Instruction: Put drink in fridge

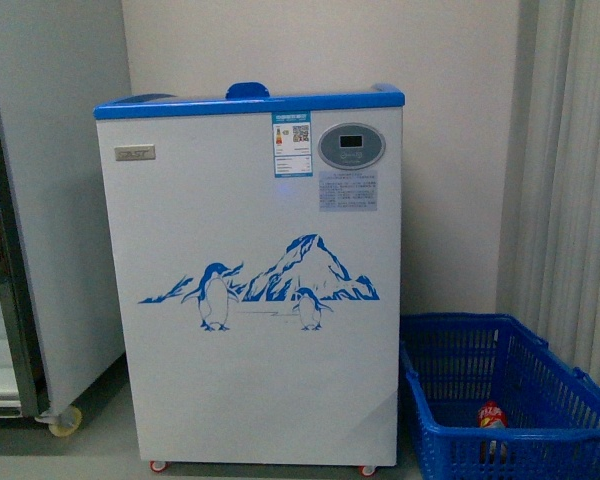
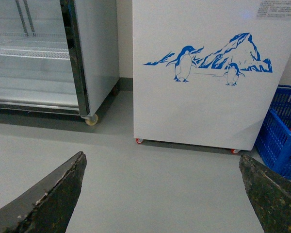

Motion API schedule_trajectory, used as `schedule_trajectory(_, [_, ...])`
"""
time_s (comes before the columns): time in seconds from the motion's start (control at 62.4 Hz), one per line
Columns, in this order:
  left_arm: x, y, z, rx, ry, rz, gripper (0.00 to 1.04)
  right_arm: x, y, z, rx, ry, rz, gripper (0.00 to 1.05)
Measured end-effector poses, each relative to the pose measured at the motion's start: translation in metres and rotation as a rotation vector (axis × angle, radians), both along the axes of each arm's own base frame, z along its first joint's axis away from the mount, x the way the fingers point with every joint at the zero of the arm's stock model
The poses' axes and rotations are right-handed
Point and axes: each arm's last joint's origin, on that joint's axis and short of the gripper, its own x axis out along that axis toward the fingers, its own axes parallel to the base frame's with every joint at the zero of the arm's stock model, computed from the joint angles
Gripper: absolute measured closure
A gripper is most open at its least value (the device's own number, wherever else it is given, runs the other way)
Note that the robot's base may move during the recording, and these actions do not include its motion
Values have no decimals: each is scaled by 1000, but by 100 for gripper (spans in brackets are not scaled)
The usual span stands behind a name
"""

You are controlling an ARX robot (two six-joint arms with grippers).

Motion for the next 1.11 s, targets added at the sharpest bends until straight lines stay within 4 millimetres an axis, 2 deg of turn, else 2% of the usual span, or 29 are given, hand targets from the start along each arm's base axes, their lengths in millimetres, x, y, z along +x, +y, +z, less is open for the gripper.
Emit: schedule_trajectory(1.106, [0,0,0,0,0,0,8,0,0,0,0,0,0,7])
